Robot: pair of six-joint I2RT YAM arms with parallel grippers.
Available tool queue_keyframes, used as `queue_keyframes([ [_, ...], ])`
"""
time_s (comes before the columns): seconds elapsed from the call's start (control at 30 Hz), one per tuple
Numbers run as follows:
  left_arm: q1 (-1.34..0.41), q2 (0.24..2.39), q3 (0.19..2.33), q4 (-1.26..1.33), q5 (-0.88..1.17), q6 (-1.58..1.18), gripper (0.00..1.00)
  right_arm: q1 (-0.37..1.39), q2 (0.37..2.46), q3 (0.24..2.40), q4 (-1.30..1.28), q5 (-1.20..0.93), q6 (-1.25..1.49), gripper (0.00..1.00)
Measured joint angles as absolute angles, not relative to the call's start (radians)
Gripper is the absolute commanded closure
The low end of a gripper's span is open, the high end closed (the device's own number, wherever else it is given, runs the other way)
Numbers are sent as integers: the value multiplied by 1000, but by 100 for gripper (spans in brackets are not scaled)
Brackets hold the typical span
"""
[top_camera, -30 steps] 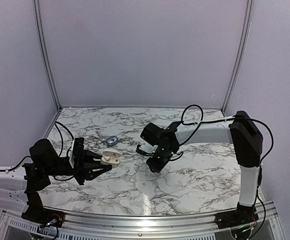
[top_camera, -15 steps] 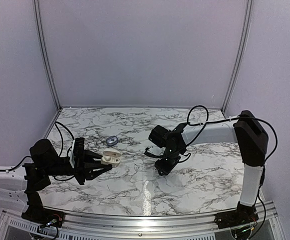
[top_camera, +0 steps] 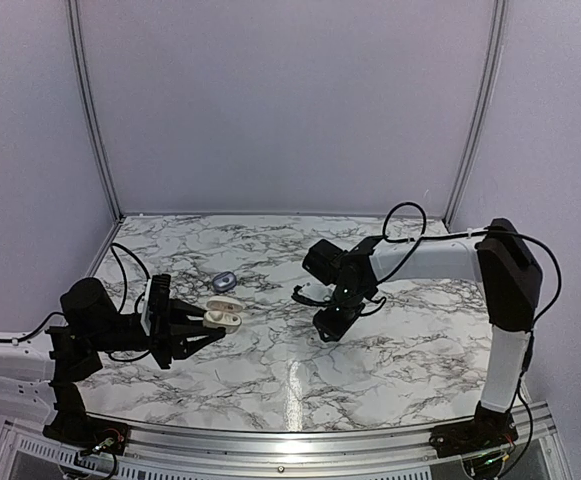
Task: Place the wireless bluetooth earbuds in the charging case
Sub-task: Adjust the right earbud at the center of the board.
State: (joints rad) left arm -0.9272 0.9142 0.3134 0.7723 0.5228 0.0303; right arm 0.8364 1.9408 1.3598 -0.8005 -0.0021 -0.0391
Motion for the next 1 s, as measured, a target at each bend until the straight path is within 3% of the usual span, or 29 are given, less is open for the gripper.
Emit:
queue_keyframes([
  [0.57,-927,923,313,772,526,14,100,957,2106,1642,-974,57,-59,58],
  [1.0,-927,925,314,772,532,8,100,962,2162,1671,-988,107,-75,73],
])
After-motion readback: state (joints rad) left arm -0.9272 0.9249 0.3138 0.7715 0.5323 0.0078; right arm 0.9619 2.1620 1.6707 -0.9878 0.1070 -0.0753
